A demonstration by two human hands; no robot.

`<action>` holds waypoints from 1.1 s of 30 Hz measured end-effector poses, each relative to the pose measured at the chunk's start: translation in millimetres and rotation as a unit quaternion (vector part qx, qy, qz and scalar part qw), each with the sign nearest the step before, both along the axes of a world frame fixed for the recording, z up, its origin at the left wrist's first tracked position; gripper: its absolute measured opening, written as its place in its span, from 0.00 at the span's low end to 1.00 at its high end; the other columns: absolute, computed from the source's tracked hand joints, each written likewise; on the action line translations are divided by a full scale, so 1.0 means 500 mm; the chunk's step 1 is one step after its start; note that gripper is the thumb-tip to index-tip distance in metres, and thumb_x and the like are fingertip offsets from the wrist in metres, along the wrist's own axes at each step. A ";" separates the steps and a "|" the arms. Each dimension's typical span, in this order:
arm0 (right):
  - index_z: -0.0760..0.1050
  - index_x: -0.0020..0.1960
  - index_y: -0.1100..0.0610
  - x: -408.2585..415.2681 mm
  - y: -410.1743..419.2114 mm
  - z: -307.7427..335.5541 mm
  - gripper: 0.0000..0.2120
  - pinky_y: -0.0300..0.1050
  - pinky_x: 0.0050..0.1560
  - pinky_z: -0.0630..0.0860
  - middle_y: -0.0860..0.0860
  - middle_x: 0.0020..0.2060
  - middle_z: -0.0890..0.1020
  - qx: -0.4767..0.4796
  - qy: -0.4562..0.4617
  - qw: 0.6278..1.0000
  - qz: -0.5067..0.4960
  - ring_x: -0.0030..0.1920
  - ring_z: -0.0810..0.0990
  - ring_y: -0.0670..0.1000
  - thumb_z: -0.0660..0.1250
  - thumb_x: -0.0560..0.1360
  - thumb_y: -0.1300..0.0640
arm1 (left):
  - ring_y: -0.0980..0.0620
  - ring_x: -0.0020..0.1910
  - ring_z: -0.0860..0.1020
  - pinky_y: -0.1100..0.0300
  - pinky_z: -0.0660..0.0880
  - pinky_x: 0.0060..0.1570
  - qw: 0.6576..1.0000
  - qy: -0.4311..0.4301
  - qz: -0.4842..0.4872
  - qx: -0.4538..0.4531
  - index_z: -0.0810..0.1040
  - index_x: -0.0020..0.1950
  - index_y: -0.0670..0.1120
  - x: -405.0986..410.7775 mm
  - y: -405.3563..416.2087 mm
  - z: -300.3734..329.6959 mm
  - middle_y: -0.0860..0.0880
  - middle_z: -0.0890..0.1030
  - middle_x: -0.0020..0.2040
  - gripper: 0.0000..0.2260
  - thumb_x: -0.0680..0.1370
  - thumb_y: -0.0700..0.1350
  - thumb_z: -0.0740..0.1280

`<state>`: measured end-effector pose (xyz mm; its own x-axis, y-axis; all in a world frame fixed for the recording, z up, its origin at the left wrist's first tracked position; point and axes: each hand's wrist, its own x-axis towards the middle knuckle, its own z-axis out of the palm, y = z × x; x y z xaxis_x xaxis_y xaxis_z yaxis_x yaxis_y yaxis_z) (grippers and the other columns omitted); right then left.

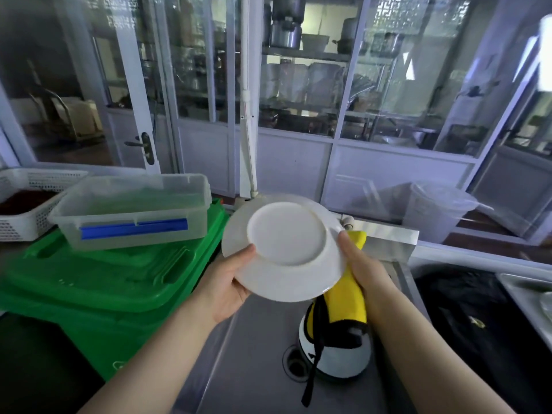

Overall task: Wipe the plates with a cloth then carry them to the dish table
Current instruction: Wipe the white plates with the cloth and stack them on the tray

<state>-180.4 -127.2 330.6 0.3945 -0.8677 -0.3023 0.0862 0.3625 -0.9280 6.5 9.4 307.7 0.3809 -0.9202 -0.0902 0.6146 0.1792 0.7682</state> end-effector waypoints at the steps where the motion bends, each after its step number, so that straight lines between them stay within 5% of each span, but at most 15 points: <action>1: 0.79 0.52 0.61 -0.002 -0.004 -0.010 0.23 0.53 0.41 0.82 0.56 0.41 0.86 0.013 0.022 0.999 -0.023 0.41 0.85 0.58 0.74 0.69 0.43 | 0.50 0.47 0.84 0.59 0.81 0.37 0.999 -0.042 0.016 -0.005 0.84 0.54 0.50 -0.001 0.002 0.000 0.47 0.85 0.49 0.16 0.67 0.42 0.75; 4: 0.76 0.56 0.62 -0.007 -0.019 -0.038 0.23 0.59 0.53 0.78 0.59 0.48 0.83 0.044 0.054 0.996 -0.053 0.47 0.83 0.61 0.69 0.74 0.43 | 0.52 0.48 0.84 0.57 0.81 0.42 0.975 -0.214 0.056 0.012 0.85 0.48 0.56 -0.008 0.017 0.009 0.50 0.86 0.49 0.16 0.60 0.50 0.75; 7: 0.76 0.55 0.59 0.000 -0.020 -0.036 0.16 0.59 0.60 0.73 0.57 0.51 0.82 0.052 0.036 0.996 -0.060 0.51 0.80 0.59 0.68 0.74 0.48 | 0.56 0.46 0.84 0.67 0.78 0.39 0.938 -0.337 0.075 0.024 0.84 0.47 0.53 -0.016 0.031 0.009 0.53 0.86 0.46 0.12 0.64 0.49 0.73; 10: 0.69 0.69 0.55 0.026 -0.014 -0.024 0.22 0.53 0.60 0.73 0.50 0.61 0.77 -0.063 0.055 0.996 -0.035 0.58 0.77 0.56 0.67 0.77 0.54 | 0.57 0.40 0.83 0.68 0.75 0.38 0.895 -0.442 0.042 0.048 0.84 0.45 0.47 -0.039 0.042 0.006 0.54 0.85 0.40 0.09 0.68 0.49 0.70; 13: 0.66 0.70 0.48 0.037 0.006 0.004 0.23 0.46 0.54 0.69 0.44 0.60 0.71 -0.197 0.093 0.975 -0.050 0.57 0.74 0.49 0.66 0.77 0.54 | 0.64 0.40 0.81 0.68 0.76 0.38 0.846 -0.528 0.042 0.057 0.83 0.50 0.46 -0.055 0.046 0.009 0.60 0.83 0.38 0.11 0.71 0.50 0.70; 15: 0.70 0.66 0.44 0.039 0.020 0.023 0.18 0.44 0.53 0.69 0.43 0.57 0.74 -0.269 0.093 0.957 -0.058 0.52 0.75 0.44 0.66 0.77 0.54 | 0.64 0.40 0.81 0.68 0.76 0.36 0.839 -0.539 0.059 0.049 0.83 0.51 0.48 -0.055 0.046 0.016 0.58 0.82 0.39 0.14 0.69 0.52 0.68; 18: 0.70 0.69 0.47 0.045 0.036 0.048 0.19 0.45 0.59 0.71 0.43 0.59 0.76 -0.373 0.107 0.921 -0.038 0.58 0.75 0.45 0.64 0.78 0.53 | 0.54 0.31 0.78 0.59 0.71 0.29 0.814 -0.574 0.075 0.048 0.81 0.39 0.43 -0.050 0.048 0.027 0.50 0.80 0.31 0.14 0.68 0.54 0.67; 22: 0.70 0.70 0.46 0.072 0.096 0.074 0.22 0.23 0.59 0.59 0.45 0.62 0.68 -0.550 0.112 0.828 0.002 0.58 0.66 0.37 0.62 0.78 0.60 | 0.56 0.25 0.72 0.63 0.65 0.25 0.817 -0.570 0.077 0.050 0.79 0.33 0.46 -0.039 0.042 0.016 0.46 0.77 0.27 0.11 0.67 0.52 0.69; 26: 0.77 0.64 0.44 0.095 0.175 0.037 0.22 0.41 0.60 0.66 0.54 0.65 0.71 -0.680 0.159 0.713 0.057 0.58 0.71 0.55 0.62 0.75 0.64 | 0.63 0.34 0.79 0.63 0.74 0.34 0.852 -0.515 0.089 0.041 0.82 0.40 0.58 -0.030 0.034 0.003 0.56 0.84 0.36 0.04 0.68 0.49 0.70; 29: 0.78 0.61 0.42 0.098 0.190 0.021 0.18 0.48 0.54 0.73 0.54 0.66 0.73 -0.691 0.175 0.695 0.091 0.53 0.73 0.59 0.58 0.78 0.58 | 0.62 0.50 0.80 0.63 0.77 0.49 0.856 -0.510 0.085 0.015 0.79 0.52 0.64 -0.022 0.039 -0.006 0.59 0.84 0.50 0.14 0.71 0.48 0.69; 33: 0.79 0.61 0.45 0.117 0.159 0.042 0.24 0.56 0.56 0.74 0.57 0.65 0.73 -0.688 0.162 0.702 0.091 0.56 0.73 0.63 0.61 0.73 0.67 | 0.60 0.34 0.79 0.66 0.72 0.34 0.864 -0.498 0.072 0.008 0.81 0.38 0.52 -0.021 0.043 0.000 0.50 0.82 0.34 0.08 0.65 0.55 0.67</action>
<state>-122.1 -47.6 351.6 0.6412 -0.3698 0.6724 -0.1408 -0.9181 -0.3706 -4.0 30.9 307.7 0.3870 -0.8586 0.3363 -0.3813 0.1830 0.9062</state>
